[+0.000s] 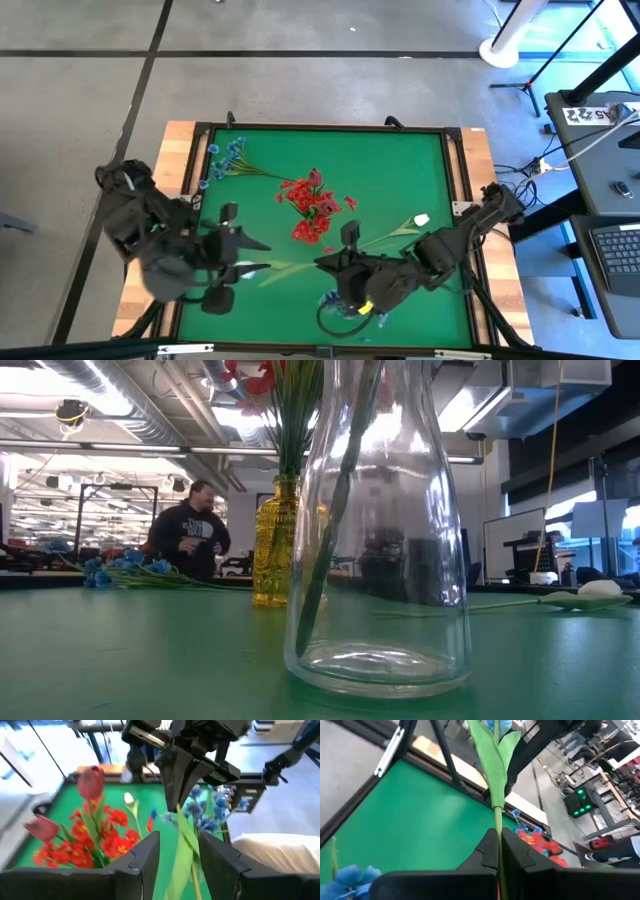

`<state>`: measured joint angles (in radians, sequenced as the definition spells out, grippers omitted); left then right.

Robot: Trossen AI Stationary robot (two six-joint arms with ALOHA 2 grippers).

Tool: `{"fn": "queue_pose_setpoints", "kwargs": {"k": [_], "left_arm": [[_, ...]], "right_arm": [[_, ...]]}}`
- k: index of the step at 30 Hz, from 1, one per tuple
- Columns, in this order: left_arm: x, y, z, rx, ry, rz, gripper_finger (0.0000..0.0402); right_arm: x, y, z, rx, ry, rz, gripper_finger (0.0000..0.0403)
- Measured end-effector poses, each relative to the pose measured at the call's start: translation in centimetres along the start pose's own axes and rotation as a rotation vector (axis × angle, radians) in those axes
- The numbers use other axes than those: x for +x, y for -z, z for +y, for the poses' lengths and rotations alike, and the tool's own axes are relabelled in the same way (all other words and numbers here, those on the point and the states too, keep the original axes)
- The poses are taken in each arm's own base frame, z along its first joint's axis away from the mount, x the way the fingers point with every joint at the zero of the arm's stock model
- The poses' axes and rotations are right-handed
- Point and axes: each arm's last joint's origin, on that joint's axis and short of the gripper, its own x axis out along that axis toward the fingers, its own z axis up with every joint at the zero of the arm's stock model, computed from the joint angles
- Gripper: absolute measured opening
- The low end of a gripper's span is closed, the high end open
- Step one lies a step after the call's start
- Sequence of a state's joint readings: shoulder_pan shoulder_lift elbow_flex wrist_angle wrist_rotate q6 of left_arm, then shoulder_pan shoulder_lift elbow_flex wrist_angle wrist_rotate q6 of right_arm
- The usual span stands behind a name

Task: Sort flowers into vase by color
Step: Put the left white tulip into the transparent vase

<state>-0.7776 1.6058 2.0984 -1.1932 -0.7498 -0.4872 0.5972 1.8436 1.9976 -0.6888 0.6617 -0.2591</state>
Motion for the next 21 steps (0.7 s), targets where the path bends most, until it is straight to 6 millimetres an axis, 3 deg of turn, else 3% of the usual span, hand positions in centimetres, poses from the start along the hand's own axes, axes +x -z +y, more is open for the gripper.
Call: {"fn": "queue_pose_setpoints", "kwargs": {"k": [9,11,16,21], "left_arm": [[-3.1,1.8,-2.5,0.114,-0.131,-0.137,0.0132],[-3.2,2.6,-3.1,0.135,-0.167,-0.160,0.0132],[-1.8,4.9,-4.1,0.151,-0.221,-0.149,0.0132],[0.7,7.0,-4.7,0.141,-0.294,-0.149,0.0132]], "right_arm": [[-6.5,-0.3,-3.4,0.167,0.044,-0.063,0.0002],[-7.2,0.1,-3.6,0.198,0.040,-0.071,0.0001],[-7.6,1.8,-3.7,0.242,0.056,-0.067,0.0001],[-7.6,3.6,-3.2,0.296,0.014,-0.203,0.0001]]}}
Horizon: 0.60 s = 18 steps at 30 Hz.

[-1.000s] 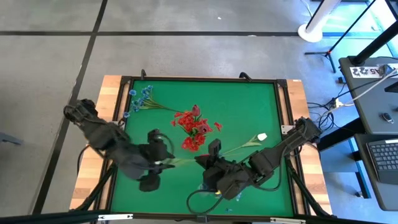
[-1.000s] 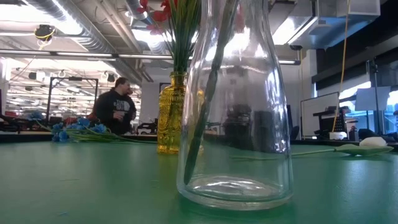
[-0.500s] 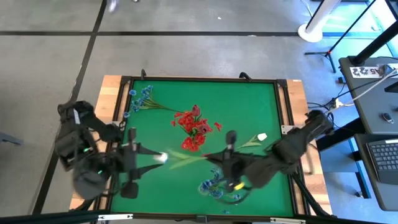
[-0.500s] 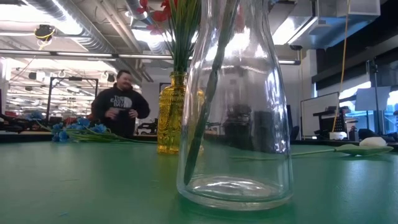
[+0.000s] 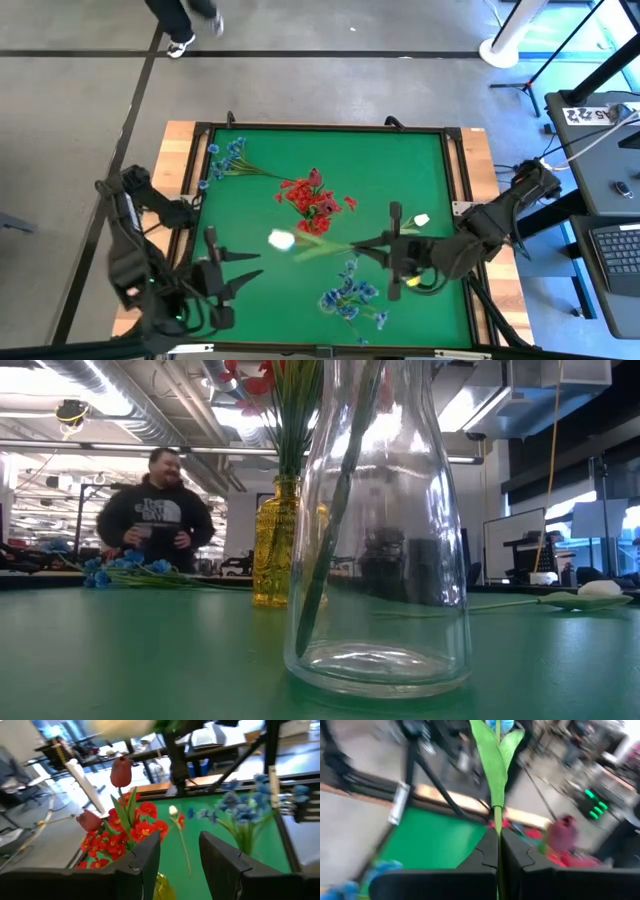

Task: Sort flowers into vase by color
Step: Put the left white tulip into the transparent vase

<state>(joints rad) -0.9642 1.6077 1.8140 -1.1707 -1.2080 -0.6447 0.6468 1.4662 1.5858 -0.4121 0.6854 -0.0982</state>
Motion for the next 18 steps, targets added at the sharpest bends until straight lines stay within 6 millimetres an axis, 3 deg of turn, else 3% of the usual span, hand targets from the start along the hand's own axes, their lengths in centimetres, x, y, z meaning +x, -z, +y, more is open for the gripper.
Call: {"fn": "queue_pose_setpoints", "kwargs": {"k": [5,11,18], "left_arm": [[2.6,0.8,-1.4,-0.028,-0.044,-0.030,0.0132],[6.3,-0.1,-3.0,-0.010,0.187,-0.070,0.0124],[11.3,-1.1,-2.1,-0.049,0.351,-0.273,0.0102]], "right_arm": [[-0.6,1.7,-1.3,0.066,-0.100,-0.236,0.0001],[-0.9,4.3,-3.4,0.140,-0.157,-0.356,0.0001],[-1.2,5.1,-3.6,0.149,-0.246,-0.421,0.0001]]}}
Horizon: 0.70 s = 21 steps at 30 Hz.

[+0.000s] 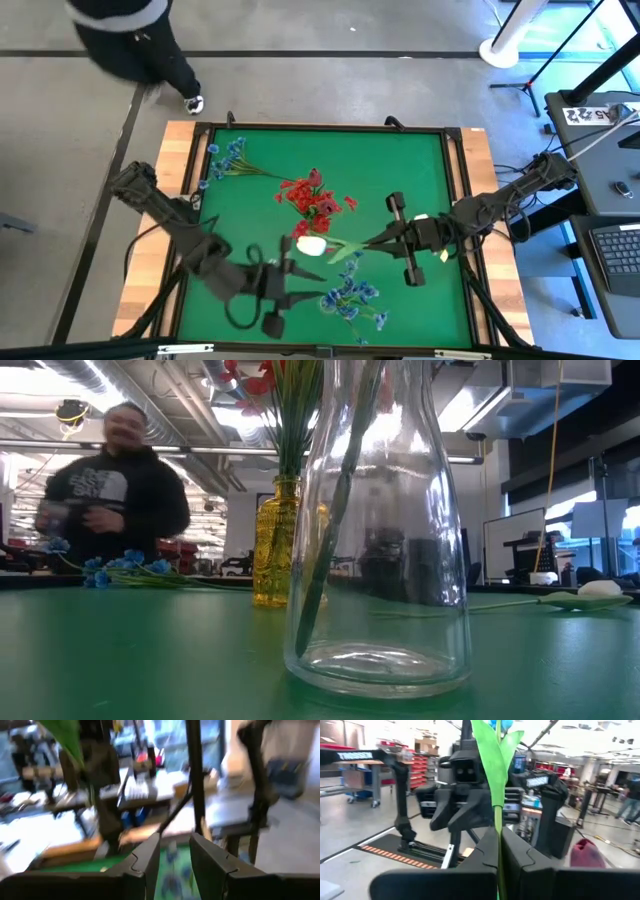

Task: Sort flowers into vase by color
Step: Put the left white tulip into the transparent vase

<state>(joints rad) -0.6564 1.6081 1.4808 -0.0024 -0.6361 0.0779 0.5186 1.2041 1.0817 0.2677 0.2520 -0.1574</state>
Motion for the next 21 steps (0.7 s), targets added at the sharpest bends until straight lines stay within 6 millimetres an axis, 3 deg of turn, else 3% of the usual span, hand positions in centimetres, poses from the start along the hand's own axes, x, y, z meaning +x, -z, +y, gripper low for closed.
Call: {"fn": "queue_pose_setpoints", "kwargs": {"k": [5,11,15,21], "left_arm": [[2.4,0.0,3.2,-0.058,0.039,-0.201,0.0104],[3.6,-0.5,6.3,-0.105,0.038,-0.350,0.0112],[3.9,-0.7,7.3,-0.122,0.100,-0.398,0.0117],[4.1,-0.6,7.2,-0.114,0.174,-0.408,0.0118]], "right_arm": [[0.2,0.0,0.1,0.002,-0.015,-0.010,0.0001],[0.2,0.0,0.1,0.001,-0.025,-0.018,0.0003],[0.3,0.1,0.1,0.001,-0.024,-0.018,0.0006],[0.8,0.4,0.3,0.001,-0.024,-0.022,0.0007]]}}
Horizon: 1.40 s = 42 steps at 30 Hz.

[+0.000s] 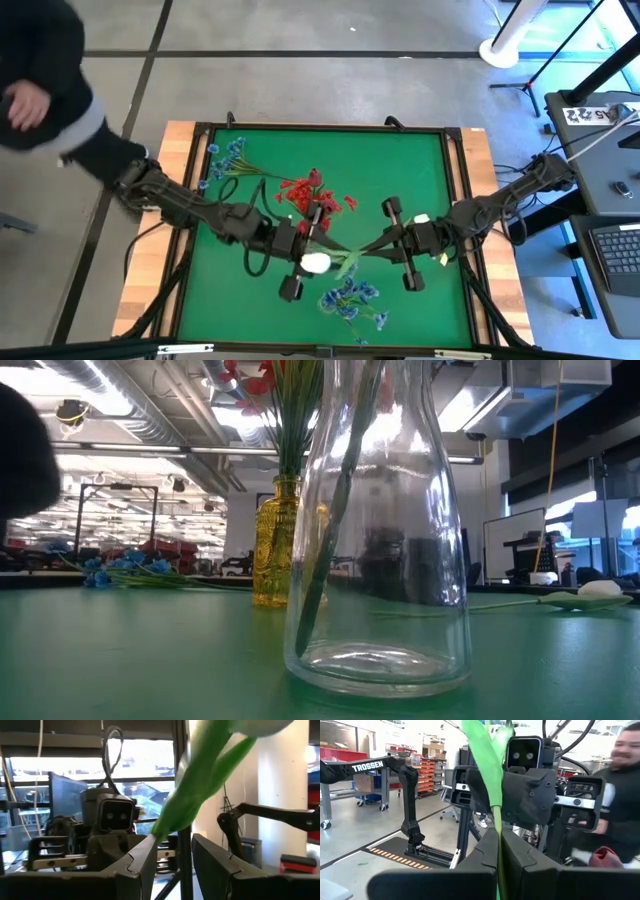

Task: Sort flowers into vase by color
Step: Put the left white tulip into the transparent vase

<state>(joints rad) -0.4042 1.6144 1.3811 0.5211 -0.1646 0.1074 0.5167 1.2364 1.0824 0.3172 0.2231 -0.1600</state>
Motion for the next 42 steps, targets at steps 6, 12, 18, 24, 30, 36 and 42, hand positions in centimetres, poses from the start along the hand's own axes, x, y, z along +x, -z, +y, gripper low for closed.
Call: {"fn": "queue_pose_setpoints", "kwargs": {"k": [6,12,18,24,30,36,42], "left_arm": [[0.1,0.2,0.2,0.004,-0.001,0.009,0.0118],[0.1,0.4,0.3,0.018,-0.007,0.035,0.0118],[0.2,0.8,1.1,0.042,-0.071,0.069,0.0118],[0.2,0.5,1.3,0.042,-0.077,0.038,0.0118],[0.2,0.4,1.3,0.046,-0.077,0.029,0.0118],[0.2,0.7,1.2,0.049,-0.078,0.054,0.0110],[0.0,1.1,0.6,0.064,-0.154,0.119,0.0074]], "right_arm": [[0.5,0.3,0.2,0.002,0.001,-0.016,0.0008],[0.6,0.1,-0.1,0.011,0.017,-0.050,0.0009],[0.6,-0.2,-0.1,0.018,0.013,-0.076,0.0009],[1.1,0.5,0.1,0.013,0.011,-0.054,0.0004],[1.9,1.4,-0.8,0.046,0.043,-0.025,0.0006],[2.0,1.5,-1.2,0.070,0.010,-0.028,0.0004],[2.0,1.5,-1.1,0.070,0.008,-0.026,0.0005]]}}
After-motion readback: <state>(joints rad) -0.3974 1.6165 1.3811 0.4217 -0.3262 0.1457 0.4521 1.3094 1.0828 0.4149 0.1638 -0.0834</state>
